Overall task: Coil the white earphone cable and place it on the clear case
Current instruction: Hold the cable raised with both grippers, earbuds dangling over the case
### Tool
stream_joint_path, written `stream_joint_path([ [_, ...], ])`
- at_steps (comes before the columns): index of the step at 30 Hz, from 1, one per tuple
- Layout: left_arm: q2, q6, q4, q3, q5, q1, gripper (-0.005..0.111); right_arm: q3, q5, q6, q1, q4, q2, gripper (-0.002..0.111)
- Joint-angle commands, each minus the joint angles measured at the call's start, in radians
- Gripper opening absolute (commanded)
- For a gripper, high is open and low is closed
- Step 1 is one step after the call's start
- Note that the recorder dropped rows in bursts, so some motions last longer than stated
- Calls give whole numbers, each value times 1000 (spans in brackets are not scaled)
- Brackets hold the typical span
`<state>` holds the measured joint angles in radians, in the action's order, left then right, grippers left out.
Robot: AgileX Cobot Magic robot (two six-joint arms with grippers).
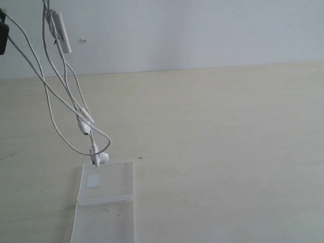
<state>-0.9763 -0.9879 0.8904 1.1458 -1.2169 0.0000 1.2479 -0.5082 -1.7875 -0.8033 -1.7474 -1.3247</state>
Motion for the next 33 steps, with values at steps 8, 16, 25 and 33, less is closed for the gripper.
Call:
stream_joint_path([
  [8, 0, -52, 62, -2, -4, -2, 59, 4, -2, 15, 4, 3, -3, 0],
  [16, 0, -52, 62, -2, -4, -2, 17, 4, 9, 15, 4, 3, -3, 0],
  [25, 0, -52, 76, -2, -4, -2, 17, 4, 17, 12, 4, 3, -3, 0],
  [33, -25, -52, 120, -2, -4, -2, 30, 4, 17, 24, 4, 5, -3, 0],
])
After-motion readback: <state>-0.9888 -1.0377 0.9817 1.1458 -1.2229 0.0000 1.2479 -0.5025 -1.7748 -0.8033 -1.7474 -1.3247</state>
